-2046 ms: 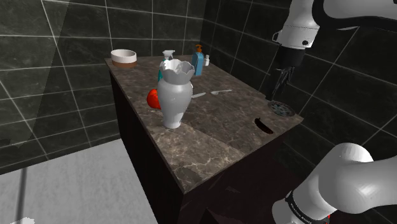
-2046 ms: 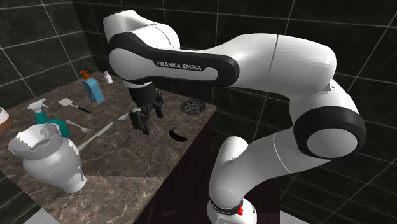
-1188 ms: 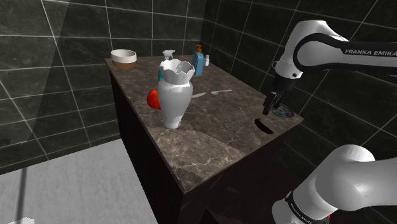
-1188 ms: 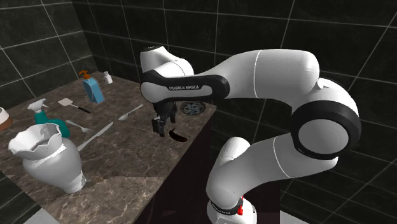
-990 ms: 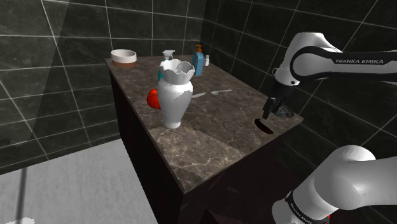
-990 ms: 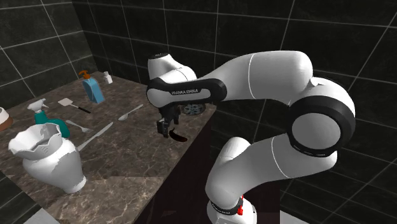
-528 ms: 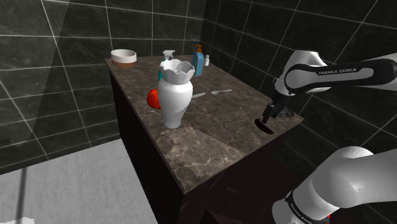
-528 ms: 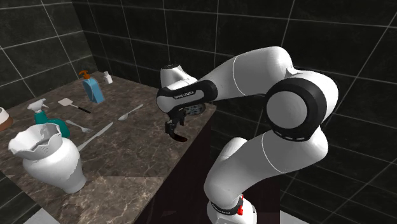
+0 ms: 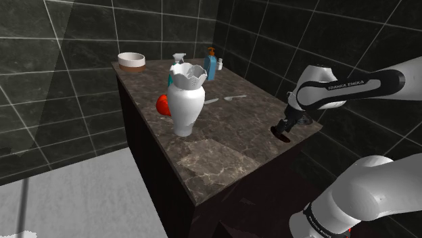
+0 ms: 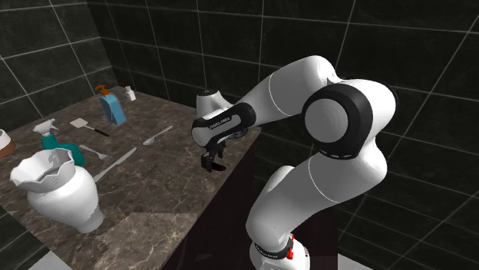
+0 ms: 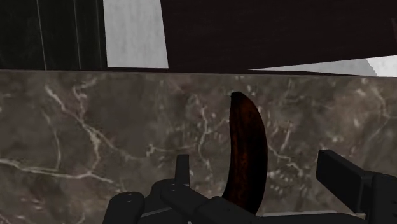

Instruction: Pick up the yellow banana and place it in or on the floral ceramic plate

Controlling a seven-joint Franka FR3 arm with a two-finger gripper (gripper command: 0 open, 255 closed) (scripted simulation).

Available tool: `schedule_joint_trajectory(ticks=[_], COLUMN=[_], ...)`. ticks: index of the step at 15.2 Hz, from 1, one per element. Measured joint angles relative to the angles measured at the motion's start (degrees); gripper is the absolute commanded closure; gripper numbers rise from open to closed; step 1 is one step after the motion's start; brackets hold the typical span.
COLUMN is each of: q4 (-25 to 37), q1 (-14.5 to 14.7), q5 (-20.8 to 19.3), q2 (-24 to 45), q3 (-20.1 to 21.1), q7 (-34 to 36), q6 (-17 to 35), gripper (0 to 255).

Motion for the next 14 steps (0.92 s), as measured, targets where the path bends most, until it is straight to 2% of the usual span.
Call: schedule_joint_trajectory(ticks=[6,7,14], q4=[-0.23,-0.23,-0.23], q1=[0.03,0.03,0.04], q5=[-0.04,-0.04,-0.04], q2=[0.61,0.63,0.64], q3=[-0.22,-0.22,-0.23], q7=[-0.09,-0.09,-0.09], q6=[0.89,0.90,0.90], gripper=[0,255,255])
